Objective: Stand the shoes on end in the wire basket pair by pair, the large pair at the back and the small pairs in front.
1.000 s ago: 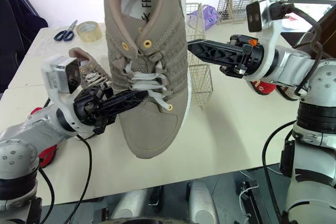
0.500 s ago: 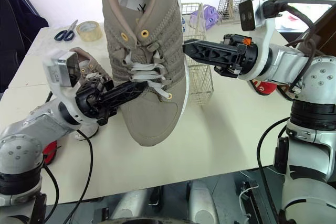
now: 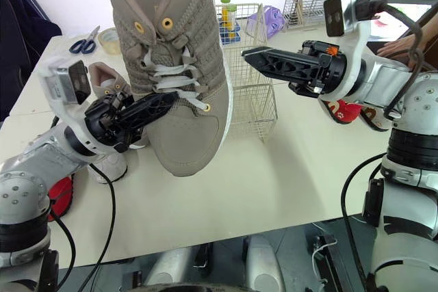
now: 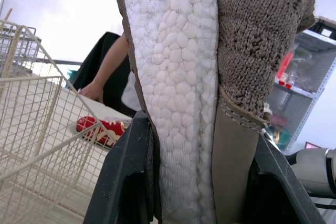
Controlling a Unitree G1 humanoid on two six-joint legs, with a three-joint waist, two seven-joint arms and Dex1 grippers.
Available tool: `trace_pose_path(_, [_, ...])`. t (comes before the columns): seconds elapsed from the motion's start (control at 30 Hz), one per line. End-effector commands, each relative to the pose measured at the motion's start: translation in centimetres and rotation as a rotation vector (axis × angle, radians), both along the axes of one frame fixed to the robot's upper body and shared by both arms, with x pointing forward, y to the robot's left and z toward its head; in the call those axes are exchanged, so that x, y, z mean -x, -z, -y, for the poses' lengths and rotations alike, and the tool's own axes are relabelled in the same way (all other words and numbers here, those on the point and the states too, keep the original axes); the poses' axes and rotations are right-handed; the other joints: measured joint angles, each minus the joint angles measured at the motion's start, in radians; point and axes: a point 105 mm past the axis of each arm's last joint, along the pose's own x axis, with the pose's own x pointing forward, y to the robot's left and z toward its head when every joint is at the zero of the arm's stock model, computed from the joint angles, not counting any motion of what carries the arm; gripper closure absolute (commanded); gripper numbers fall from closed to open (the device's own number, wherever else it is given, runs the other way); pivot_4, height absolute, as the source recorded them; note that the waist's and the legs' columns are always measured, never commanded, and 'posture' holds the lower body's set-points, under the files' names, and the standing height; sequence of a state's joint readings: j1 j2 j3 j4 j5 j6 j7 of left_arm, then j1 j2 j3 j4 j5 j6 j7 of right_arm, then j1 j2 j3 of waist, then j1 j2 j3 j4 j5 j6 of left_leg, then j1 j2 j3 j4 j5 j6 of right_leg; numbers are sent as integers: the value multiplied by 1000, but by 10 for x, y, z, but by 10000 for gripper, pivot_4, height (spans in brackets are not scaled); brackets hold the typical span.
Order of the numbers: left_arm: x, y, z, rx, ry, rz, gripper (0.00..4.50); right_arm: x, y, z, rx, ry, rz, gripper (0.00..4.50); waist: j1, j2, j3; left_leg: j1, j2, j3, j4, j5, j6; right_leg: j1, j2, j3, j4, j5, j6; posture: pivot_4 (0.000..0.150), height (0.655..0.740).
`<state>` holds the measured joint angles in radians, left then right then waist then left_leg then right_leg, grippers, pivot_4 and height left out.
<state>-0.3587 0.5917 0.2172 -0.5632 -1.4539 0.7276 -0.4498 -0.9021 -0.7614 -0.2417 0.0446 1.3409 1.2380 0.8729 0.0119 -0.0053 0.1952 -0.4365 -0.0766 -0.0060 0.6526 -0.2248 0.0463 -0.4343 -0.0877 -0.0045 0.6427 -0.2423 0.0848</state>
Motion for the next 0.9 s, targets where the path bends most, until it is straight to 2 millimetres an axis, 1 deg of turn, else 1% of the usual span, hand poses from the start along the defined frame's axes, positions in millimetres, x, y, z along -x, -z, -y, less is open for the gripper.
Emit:
trace_pose_path(0.03, [10,-13,6,30,40,68,32395,6,-13,-1,-30,-16,60,9046,0,0,0,0,0,0,0,0,0,0,0,0,0,0,0,1500,7400])
trace_pose_path(0.2, [8,-3,15,-21,57,57,32395,9,-12,-13,-48,-56,50,9046,0,0,0,0,0,0,0,0,0,0,0,0,0,1,1,1500,7400])
trace_pose_path(0.37, [0,6,25,-70,61,60,32395,15,-12,-23,-62,-113,46,9046,1,0,0,0,0,0,-1,0,0,0,0,0,-1,1,2,1500,7400])
trace_pose_path(0.57, [-2,6,31,-73,89,74,32395,25,-3,-35,-43,-172,34,9046,0,0,0,0,0,0,-3,0,0,0,0,0,-3,1,3,1500,7400])
trace_pose_path(0.7, [-4,5,30,-55,92,74,32395,29,-6,-38,-60,-198,38,9046,-1,0,0,0,0,0,-3,0,0,0,0,0,-4,2,3,1500,7400])
trace_pose_path(0.77, [-4,-1,26,-12,91,72,32395,29,-7,-39,-61,-194,42,9046,-1,0,0,0,0,0,-3,0,0,0,0,0,-4,2,3,1500,7400])
trace_pose_path(0.9, [-2,-12,11,70,82,69,32395,23,-10,-28,-93,-152,31,9046,-1,0,0,0,0,0,-3,0,0,0,0,0,-4,2,3,1500,7400])
